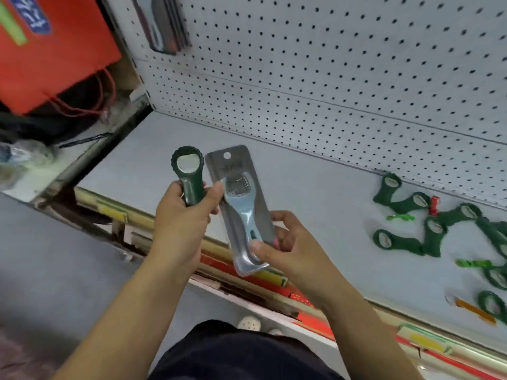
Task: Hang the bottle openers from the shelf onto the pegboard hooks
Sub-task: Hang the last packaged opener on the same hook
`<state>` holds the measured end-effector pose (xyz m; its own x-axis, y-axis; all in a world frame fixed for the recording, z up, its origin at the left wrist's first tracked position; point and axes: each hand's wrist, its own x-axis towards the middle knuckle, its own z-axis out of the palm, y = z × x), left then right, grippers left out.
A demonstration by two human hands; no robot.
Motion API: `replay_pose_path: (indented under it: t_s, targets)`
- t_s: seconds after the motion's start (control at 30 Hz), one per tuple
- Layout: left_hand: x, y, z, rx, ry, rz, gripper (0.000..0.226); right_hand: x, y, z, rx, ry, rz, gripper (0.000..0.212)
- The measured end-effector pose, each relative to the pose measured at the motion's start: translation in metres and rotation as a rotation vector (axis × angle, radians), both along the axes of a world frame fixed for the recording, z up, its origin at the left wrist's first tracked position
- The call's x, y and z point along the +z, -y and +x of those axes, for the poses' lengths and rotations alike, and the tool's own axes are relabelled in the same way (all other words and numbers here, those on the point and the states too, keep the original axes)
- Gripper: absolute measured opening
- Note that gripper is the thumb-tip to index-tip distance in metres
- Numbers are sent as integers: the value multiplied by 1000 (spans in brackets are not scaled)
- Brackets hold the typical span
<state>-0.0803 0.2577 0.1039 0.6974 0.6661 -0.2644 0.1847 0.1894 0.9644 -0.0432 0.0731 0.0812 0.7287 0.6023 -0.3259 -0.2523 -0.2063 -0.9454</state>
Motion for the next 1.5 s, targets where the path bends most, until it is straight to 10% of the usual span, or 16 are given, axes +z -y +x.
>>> replay_pose_path:
  t_s: [0.47,0.87,1.5]
  targets:
    - [37,-67,-39,143,212,-200,22,47,-105,7,57,395,5,15]
    - [86,-214,4,78,433,-281,27,104,-240,16,-180,691,243,42]
    - [92,-325,29,-174,385,-218,28,110,-345,32,-572,684,70,37]
